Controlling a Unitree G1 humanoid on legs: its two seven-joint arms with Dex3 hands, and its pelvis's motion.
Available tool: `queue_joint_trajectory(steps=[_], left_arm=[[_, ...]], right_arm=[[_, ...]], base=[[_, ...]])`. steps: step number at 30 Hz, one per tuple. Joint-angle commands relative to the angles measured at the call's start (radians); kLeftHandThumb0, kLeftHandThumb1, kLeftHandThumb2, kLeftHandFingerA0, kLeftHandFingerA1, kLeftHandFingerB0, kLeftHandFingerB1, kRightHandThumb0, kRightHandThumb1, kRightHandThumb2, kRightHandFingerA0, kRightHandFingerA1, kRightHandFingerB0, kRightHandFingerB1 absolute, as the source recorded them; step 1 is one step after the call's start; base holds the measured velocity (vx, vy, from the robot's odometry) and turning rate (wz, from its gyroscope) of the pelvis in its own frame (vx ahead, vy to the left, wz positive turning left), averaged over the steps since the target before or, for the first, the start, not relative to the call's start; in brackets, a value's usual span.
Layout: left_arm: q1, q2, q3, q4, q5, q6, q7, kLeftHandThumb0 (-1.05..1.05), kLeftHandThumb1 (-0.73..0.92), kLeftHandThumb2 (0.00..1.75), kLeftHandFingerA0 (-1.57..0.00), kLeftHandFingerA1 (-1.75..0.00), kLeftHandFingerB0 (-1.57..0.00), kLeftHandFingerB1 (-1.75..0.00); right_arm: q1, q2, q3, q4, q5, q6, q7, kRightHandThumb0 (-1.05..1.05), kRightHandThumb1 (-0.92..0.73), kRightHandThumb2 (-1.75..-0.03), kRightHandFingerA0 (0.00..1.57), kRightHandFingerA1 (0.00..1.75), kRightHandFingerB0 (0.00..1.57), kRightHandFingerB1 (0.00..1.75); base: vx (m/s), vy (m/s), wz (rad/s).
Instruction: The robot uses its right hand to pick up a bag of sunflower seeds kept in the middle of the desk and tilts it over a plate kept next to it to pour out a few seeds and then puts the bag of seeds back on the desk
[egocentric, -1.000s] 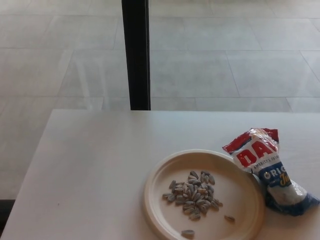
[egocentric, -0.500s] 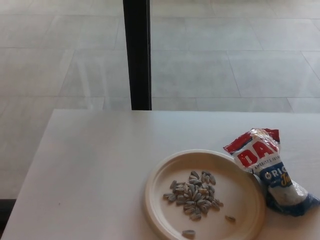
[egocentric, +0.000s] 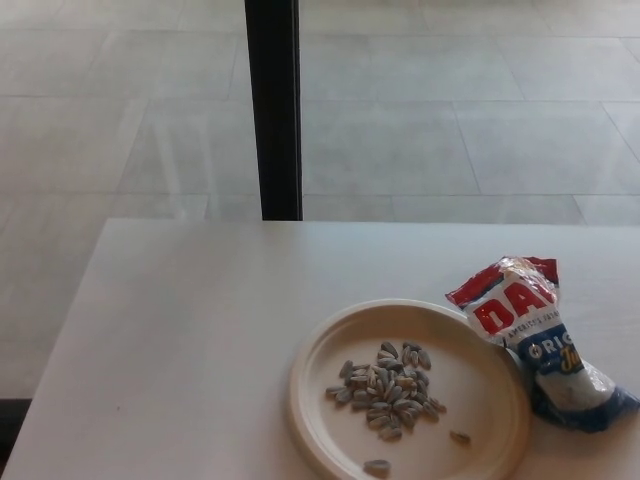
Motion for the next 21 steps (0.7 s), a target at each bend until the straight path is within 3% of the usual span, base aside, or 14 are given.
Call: queue_joint_trajectory(steps=[1, 2, 7, 8, 10, 11, 12, 14, 15, 16, 18, 19, 20, 21], left_arm=[[0.008, 0.017, -0.01, -0.01, 0.001, 0.0, 0.002, -0.94, 0.64, 1.03, -0.24, -0.58, -0.07, -0.35], [0.006, 0.018, -0.01, -0.01, -0.001, 0.001, 0.001, -0.95, 0.65, 1.03, -0.23, -0.58, -0.07, -0.36], [0.01, 0.014, 0.007, -0.015, -0.022, 0.004, -0.001, -0.93, 0.61, 0.99, -0.24, -0.58, -0.05, -0.42], [0.008, 0.012, 0.015, -0.013, -0.03, 0.005, -0.003, -0.94, 0.65, 1.02, -0.26, -0.58, -0.06, -0.37], [0.008, 0.015, -0.006, -0.012, -0.006, -0.006, 0.001, -0.95, 0.66, 1.02, -0.26, -0.57, -0.08, -0.39], [0.004, 0.017, -0.014, -0.009, 0.003, -0.004, 0.006, -0.95, 0.66, 1.03, -0.26, -0.57, -0.09, -0.42], [0.002, 0.018, -0.019, -0.008, 0.005, -0.005, 0.006, -0.96, 0.65, 1.03, -0.25, -0.57, -0.09, -0.43], [-0.007, 0.019, -0.019, -0.005, -0.002, 0.012, 0.009, -0.96, 0.66, 1.02, -0.26, -0.57, -0.1, -0.43], [-0.007, 0.02, -0.019, -0.007, -0.002, 0.009, 0.008, -0.97, 0.67, 1.03, -0.26, -0.59, -0.08, -0.43], [-0.008, 0.02, -0.016, -0.009, -0.009, 0.011, 0.011, -0.96, 0.66, 1.02, -0.26, -0.59, -0.08, -0.43], [-0.008, 0.02, -0.015, -0.01, -0.013, 0.012, 0.005, -0.93, 0.65, 1.01, -0.25, -0.58, -0.08, -0.39], [-0.01, 0.02, -0.017, -0.01, -0.011, 0.014, 0.008, -0.91, 0.65, 1.01, -0.24, -0.57, -0.08, -0.43], [-0.01, 0.021, -0.009, -0.009, -0.02, 0.016, -0.001, -0.86, 0.61, 1.01, -0.22, -0.58, -0.04, -0.42], [-0.009, 0.021, -0.009, -0.008, -0.02, 0.018, -0.002, -0.86, 0.61, 1.01, -0.23, -0.58, -0.06, -0.43]], right_arm=[[0.011, -0.025, 0.016, -0.005, 0.014, -0.019, 0.015, -0.73, -0.57, -0.82, 0.0, 0.21, 0.0, 0.1], [0.018, -0.025, 0.027, -0.01, 0.003, -0.026, 0.01, -0.81, -0.58, -0.96, 0.0, 0.21, 0.0, 0.18], [0.008, -0.035, 0.041, 0.016, 0.006, -0.027, 0.016, -0.84, -0.59, -0.96, 0.0, 0.19, 0.0, 0.16], [0.01, -0.035, 0.042, 0.013, 0.009, -0.028, 0.019, -0.72, -0.58, -0.82, 0.0, 0.2, 0.0, 0.09], [0.015, -0.034, 0.044, 0.008, 0.01, -0.029, 0.015, -0.73, -0.57, -0.82, 0.0, 0.22, 0.0, 0.11], [0.019, -0.034, 0.044, 0.005, 0.011, -0.028, 0.016, -0.75, -0.74, -0.63, 0.0, 0.22, 0.0, 0.1], [0.021, -0.035, 0.044, 0.003, 0.013, -0.027, 0.019, -0.82, -0.59, -0.96, 0.0, 0.19, 0.0, 0.17], [0.02, -0.035, 0.04, -0.002, 0.02, -0.014, 0.016, -0.84, -0.59, -0.96, 0.01, 0.19, 0.0, 0.16], [0.02, -0.035, 0.042, 0.0, 0.019, -0.016, 0.017, -0.74, -0.73, -0.63, 0.0, 0.27, 0.0, 0.16], [0.017, -0.036, 0.042, 0.009, 0.018, -0.017, 0.02, -0.81, -0.58, -0.96, 0.0, 0.2, 0.0, 0.21], [0.015, -0.039, 0.046, 0.018, 0.012, -0.022, 0.019, -0.85, -0.59, -0.96, 0.01, 0.18, 0.0, 0.17], [0.019, -0.039, 0.047, 0.013, 0.014, -0.02, 0.027, -0.74, -0.57, -0.82, 0.0, 0.25, 0.0, 0.14], [0.023, -0.038, 0.048, 0.011, 0.013, -0.02, 0.028, -0.77, -0.57, -0.98, 0.0, 0.25, 0.0, 0.23], [0.026, -0.038, 0.056, 0.009, 0.005, -0.024, 0.02, -0.78, -0.58, -0.98, 0.0, 0.24, 0.0, 0.22]], base=[[0.0, 0.0, 0.0], [0.0, 0.0, 0.0], [0.0, 0.0, 0.0], [0.0, 0.0, 0.0], [0.0, 0.0, 0.0], [0.0, 0.0, 0.0], [0.0, 0.0, 0.0], [0.0, 0.0, 0.0], [0.0, 0.0, 0.0], [0.0, 0.0, 0.0], [0.0, 0.0, 0.0], [0.0, 0.0, 0.0], [0.0, 0.0, 0.0], [0.0, 0.0, 0.0]])
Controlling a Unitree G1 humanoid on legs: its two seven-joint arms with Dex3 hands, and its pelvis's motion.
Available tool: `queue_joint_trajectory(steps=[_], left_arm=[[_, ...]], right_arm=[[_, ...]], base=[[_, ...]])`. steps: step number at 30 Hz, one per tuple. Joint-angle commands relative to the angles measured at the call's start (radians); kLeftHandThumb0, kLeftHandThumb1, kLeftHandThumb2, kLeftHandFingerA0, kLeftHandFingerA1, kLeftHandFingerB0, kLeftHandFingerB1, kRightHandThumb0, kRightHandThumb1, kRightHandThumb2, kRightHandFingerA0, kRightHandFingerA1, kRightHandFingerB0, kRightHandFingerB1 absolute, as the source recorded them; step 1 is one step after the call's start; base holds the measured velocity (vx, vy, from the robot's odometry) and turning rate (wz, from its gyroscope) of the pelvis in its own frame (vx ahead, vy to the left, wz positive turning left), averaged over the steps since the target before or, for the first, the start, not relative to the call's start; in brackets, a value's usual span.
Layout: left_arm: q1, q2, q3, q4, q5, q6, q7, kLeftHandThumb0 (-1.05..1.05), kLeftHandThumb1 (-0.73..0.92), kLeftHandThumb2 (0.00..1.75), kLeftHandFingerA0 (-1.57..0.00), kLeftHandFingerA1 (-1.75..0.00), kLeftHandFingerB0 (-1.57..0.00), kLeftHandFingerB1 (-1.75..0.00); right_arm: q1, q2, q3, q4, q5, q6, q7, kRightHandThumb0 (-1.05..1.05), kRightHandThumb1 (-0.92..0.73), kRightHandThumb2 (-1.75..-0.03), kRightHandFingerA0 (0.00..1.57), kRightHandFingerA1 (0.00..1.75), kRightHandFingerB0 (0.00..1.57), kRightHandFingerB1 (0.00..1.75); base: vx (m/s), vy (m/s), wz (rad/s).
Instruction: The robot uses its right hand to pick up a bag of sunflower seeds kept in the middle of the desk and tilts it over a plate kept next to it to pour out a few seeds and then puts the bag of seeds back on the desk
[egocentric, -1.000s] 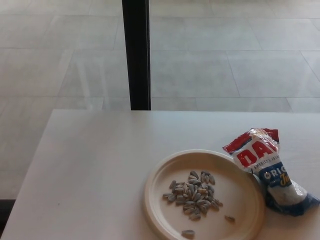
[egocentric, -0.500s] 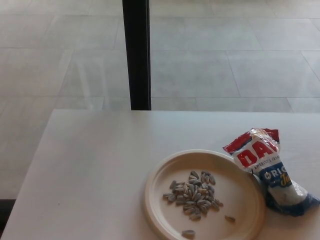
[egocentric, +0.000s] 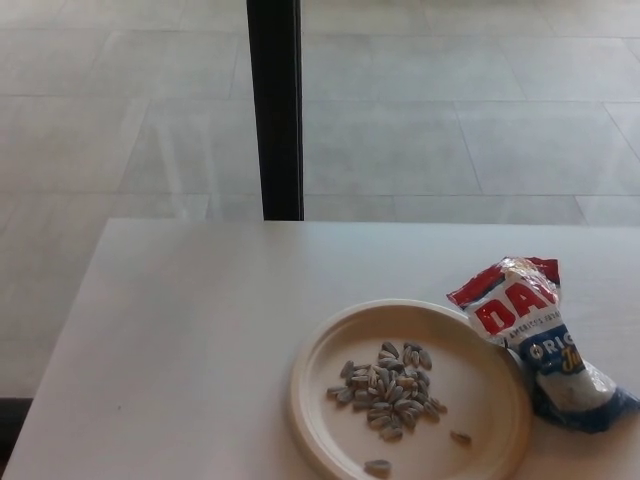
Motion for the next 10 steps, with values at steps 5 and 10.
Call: queue_joint_trajectory(steps=[5, 10], left_arm=[[0.007, 0.018, 0.004, -0.011, -0.015, 0.012, -0.011, -0.85, 0.6, 1.0, -0.24, -0.6, -0.09, -0.46], [0.004, 0.031, -0.056, 0.004, 0.044, -0.013, 0.015, -0.83, 0.8, 0.64, -0.33, -0.52, -0.26, -0.34]], right_arm=[[0.027, -0.018, 0.016, -0.005, 0.011, -0.021, 0.006, -0.78, -0.56, -0.96, 0.0, 0.23, 0.0, 0.2], [0.036, -0.015, 0.01, -0.009, 0.025, -0.008, 0.012, -0.8, -0.56, -0.94, 0.01, 0.22, 0.0, 0.16]], base=[[0.0, 0.0, 0.0], [0.0, 0.0, 0.0]])
